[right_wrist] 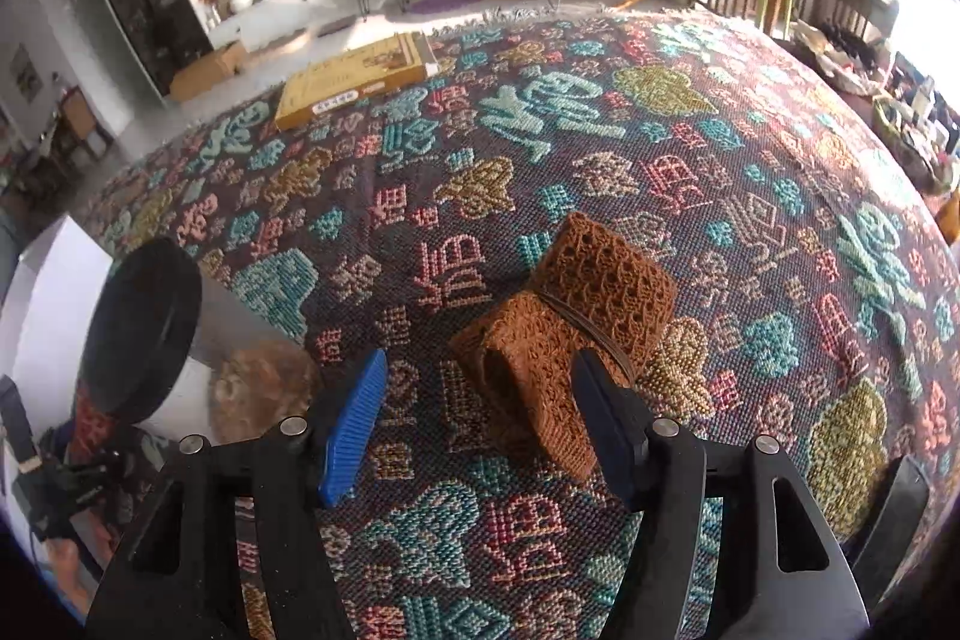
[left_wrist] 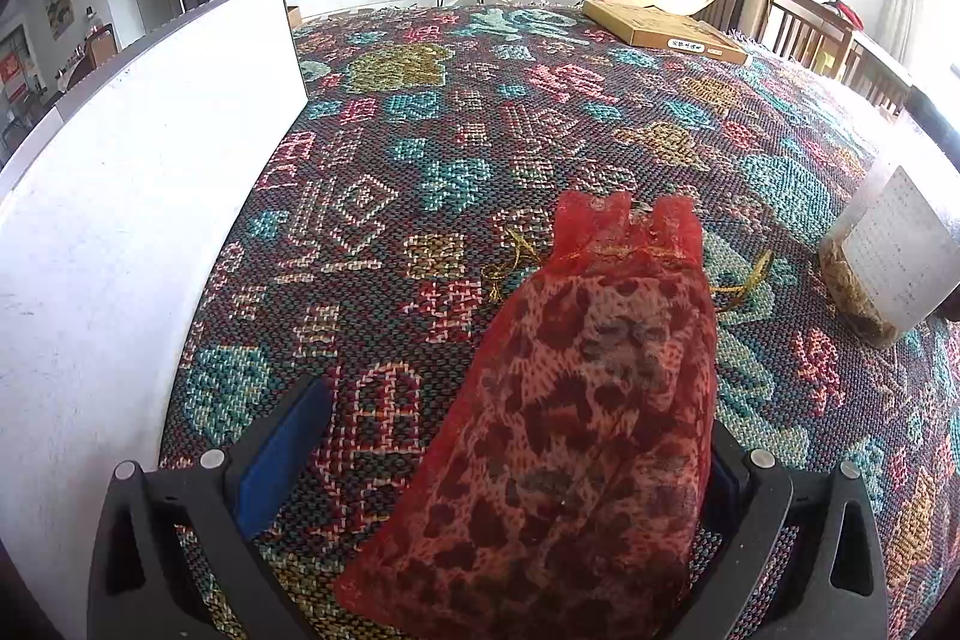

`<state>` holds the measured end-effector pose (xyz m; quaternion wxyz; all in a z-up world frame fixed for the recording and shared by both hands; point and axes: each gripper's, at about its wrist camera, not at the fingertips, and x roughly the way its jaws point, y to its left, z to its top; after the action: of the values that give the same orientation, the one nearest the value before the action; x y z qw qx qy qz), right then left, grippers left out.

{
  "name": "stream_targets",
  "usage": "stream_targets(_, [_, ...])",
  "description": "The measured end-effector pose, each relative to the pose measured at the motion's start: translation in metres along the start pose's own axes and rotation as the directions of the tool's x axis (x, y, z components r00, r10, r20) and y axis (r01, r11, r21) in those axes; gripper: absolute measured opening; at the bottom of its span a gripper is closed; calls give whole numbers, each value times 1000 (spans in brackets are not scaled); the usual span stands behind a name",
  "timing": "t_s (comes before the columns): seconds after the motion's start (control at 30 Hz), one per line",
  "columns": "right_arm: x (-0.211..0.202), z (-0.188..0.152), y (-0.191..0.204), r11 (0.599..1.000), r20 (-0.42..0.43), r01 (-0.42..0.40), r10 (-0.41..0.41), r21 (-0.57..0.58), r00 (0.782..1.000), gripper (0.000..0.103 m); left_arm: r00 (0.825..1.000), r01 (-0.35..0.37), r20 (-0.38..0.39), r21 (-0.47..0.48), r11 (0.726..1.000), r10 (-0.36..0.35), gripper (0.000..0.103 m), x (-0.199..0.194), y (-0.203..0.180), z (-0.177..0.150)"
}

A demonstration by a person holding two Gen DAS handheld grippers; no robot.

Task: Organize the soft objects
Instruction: 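Lift the brown knit item with the right tool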

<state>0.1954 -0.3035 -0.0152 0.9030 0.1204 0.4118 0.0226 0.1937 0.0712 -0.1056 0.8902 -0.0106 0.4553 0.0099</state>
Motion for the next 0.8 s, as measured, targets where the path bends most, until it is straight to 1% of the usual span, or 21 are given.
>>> stream_targets(0.03, [-15,-9,-3,1000,49,11,-12,23,999,76,1000,0,0,0,1000,0,103,0,0,0])
stream_targets(0.07, [-25,-19,-4,998,77,45,-48,41,996,80,1000,0,0,0,1000,0,103,0,0,0])
stream_targets(0.1, [-27,-31,-5,994,70,85,-89,61,994,80,1000,0,0,1,1000,0,103,0,0,0])
stream_targets(0.13, [-22,-43,-7,989,24,117,-120,87,992,80,1000,0,0,1,1000,0,103,0,0,0])
stream_targets(0.17, [-10,-54,-8,983,-48,138,-133,120,990,80,1000,0,0,0,1000,0,103,0,0,0])
stream_targets(0.2, [2,-66,-10,978,-106,144,-128,154,986,80,1000,0,0,0,1000,0,103,0,0,0])
stream_targets(0.23, [12,-75,-10,974,-134,143,-120,176,984,80,1000,0,0,0,1000,0,103,0,0,0])
stream_targets(0.27, [18,-83,-7,972,-137,155,-131,179,982,80,1000,0,0,0,1000,0,103,0,0,0])
stream_targets(0.33, [24,-92,6,967,-119,209,-193,145,974,80,1000,0,0,0,1000,0,103,0,0,0])
stream_targets(0.4, [30,-96,18,963,-125,249,-236,99,964,81,1000,0,1,0,1000,0,103,0,0,0])
stream_targets(0.47, [33,-97,25,958,-143,279,-267,68,953,81,1000,0,1,-1,1000,0,103,0,0,0])
stream_targets(0.5, [32,-97,26,958,-156,276,-262,77,952,81,1000,0,1,-1,1000,0,103,0,0,0])
stream_targets(0.53, [28,-97,24,964,-172,241,-219,114,960,81,1000,0,1,-1,1000,0,103,0,0,0])
stream_targets(0.57, [21,-96,21,971,-183,153,-118,185,976,81,1000,0,1,-1,1000,0,103,0,0,0])
stream_targets(0.6, [13,-96,17,959,-178,28,23,281,984,81,1000,0,1,0,1000,0,103,0,0,0])
stream_targets(0.63, [6,-98,13,915,-170,-97,176,392,970,81,1000,0,1,-1,1000,0,103,0,0,0])
stream_targets(0.67, [0,-98,11,844,-158,-203,318,497,935,81,1000,0,1,-1,1000,0,103,0,0,0])
stream_targets(0.7, [-6,-99,12,776,-133,-286,426,562,895,81,1000,0,1,-1,1000,0,103,0,0,0])
stream_targets(0.73, [-13,-98,17,738,-105,-350,492,577,864,81,1000,0,1,-1,1000,0,103,0,0,0])
stream_targets(0.77, [-18,-98,24,725,-92,-387,524,570,847,81,1000,0,1,-1,1000,0,103,0,0,0])
stream_targets(0.8, [-20,-99,28,730,-91,-392,524,559,847,81,1000,0,1,-1,1000,0,103,0,0,1])
